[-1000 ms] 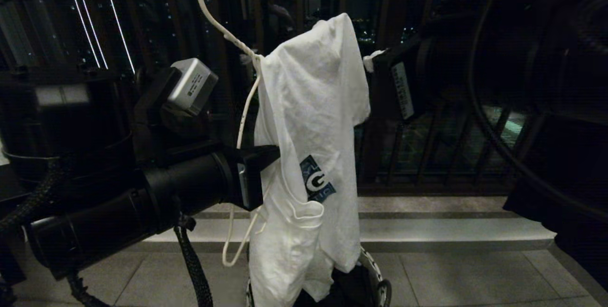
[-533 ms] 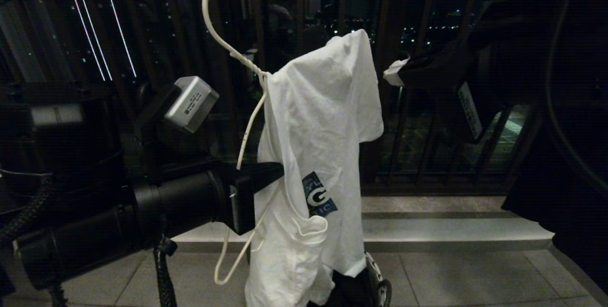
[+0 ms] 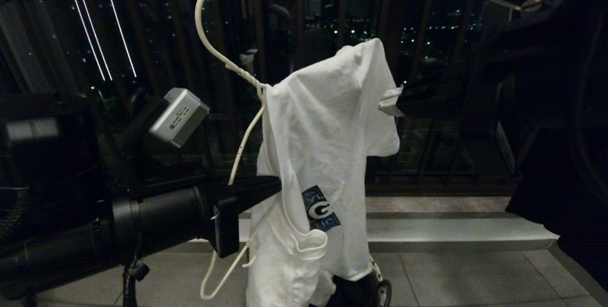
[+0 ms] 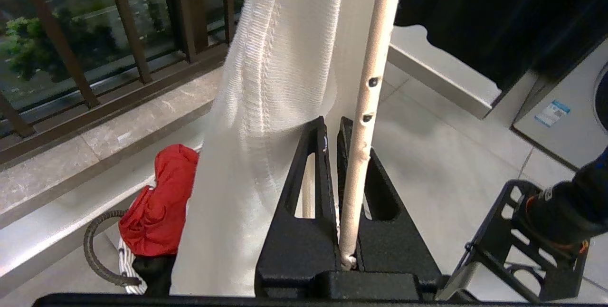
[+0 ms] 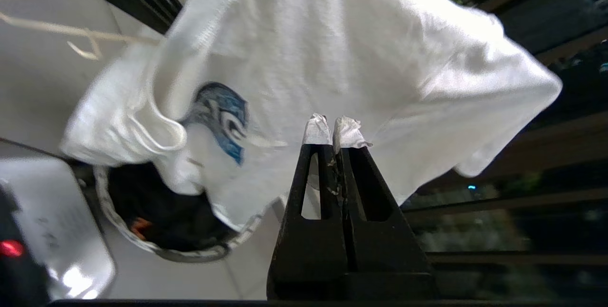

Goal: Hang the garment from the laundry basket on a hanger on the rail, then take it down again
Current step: Hang the clothes on the clothes rack

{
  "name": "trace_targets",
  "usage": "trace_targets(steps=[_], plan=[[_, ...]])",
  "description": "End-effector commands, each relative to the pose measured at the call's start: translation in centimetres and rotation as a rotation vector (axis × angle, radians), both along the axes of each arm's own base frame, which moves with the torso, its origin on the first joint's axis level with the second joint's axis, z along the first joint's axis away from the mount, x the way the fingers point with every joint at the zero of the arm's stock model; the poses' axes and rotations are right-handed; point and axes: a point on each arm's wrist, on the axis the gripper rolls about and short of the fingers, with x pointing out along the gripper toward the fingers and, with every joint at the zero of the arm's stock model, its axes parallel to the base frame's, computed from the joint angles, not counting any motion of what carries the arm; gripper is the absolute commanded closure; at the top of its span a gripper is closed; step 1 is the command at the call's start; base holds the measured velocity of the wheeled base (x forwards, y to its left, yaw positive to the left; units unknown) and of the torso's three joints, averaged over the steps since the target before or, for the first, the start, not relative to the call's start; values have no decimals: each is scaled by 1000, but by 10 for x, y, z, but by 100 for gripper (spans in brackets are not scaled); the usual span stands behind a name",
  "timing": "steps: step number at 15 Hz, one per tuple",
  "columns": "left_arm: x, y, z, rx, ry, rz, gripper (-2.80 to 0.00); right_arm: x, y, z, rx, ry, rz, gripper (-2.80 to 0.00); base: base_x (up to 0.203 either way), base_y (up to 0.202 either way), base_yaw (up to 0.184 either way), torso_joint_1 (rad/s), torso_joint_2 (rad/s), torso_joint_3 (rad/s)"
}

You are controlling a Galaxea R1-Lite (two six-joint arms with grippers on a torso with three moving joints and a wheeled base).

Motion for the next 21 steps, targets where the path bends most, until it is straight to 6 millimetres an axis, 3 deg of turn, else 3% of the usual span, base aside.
trace_targets(steps=[1,6,12,13,17,21], plan=[[-4,2,-2,8,-12,-34,0,3,3,-3,-59,-27,23,0,0,0,0,0,0,0],[-12,7,-1,-2,-21,-96,0,7,8,-3,-155,-103,67,0,0,0,0,0,0,0],[-13,7,-3,-2,-13,-134,0,4,4,6,-149,-153,75,0,0,0,0,0,0,0],[-13,7,-3,-1,-11,-136,0,1,1,8,-154,-166,80,-280,0,0,0,0,0,0],[-15,6,-5,5,-3,-145,0,-1,-2,11,-161,-184,88,-280,0,0,0,0,0,0],[-30,10,-4,64,9,-230,0,4,4,7,-201,-198,105,-280,0,0,0,0,0,0]])
